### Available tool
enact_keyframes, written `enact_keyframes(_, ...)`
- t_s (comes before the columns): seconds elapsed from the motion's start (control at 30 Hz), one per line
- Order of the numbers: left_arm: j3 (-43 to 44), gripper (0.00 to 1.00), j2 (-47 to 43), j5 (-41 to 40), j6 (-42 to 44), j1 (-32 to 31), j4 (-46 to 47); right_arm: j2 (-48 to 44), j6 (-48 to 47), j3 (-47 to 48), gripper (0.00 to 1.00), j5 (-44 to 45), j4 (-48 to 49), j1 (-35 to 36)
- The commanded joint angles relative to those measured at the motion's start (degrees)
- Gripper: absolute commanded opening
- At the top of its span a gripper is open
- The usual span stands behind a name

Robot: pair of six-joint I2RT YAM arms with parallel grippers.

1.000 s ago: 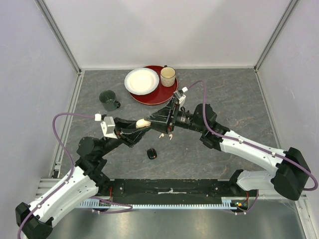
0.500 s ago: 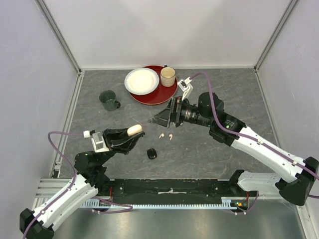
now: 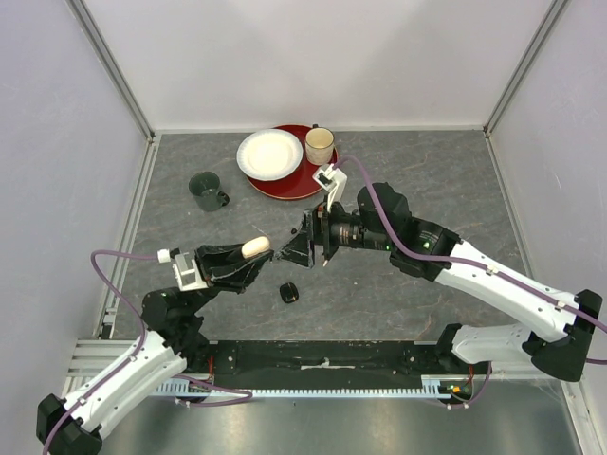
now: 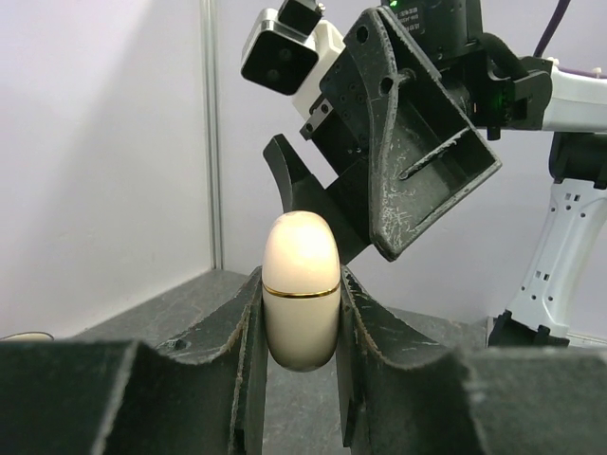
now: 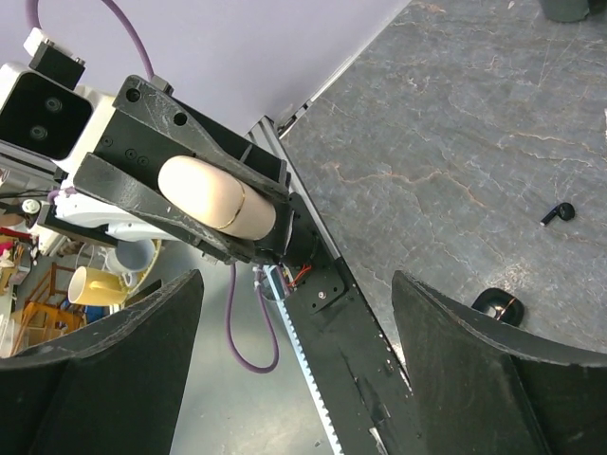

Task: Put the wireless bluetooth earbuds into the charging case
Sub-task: Open the charging case.

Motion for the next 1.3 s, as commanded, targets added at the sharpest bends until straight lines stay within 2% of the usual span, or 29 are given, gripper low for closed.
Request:
enact_keyframes(0.0, 1.01, 0.02, 1.29, 1.41, 1.23, -0.04, 2.04, 0.6, -1.28, 2.74, 0.87, 1.06, 2.3, 0.97)
enact_keyframes(0.23, 2.42, 0.02, 3.58, 5.88, 0.53, -0.13, 1.95, 1.92, 0.04, 2.39, 0.87, 2.47, 4.58, 1.67)
enact_keyframes(0.7, 3.03, 0.02, 3.58, 9.14, -0.53, -0.13, 2.65, 2.01, 1.09, 0.8, 0.87, 9.76, 4.15, 1.76)
enact_keyframes(1.27, 2.51, 0.02, 1.74, 10.29, -0.97, -0.13, 0.81, 3.41, 3.46, 1.77, 0.88, 7.49, 7.66, 1.58)
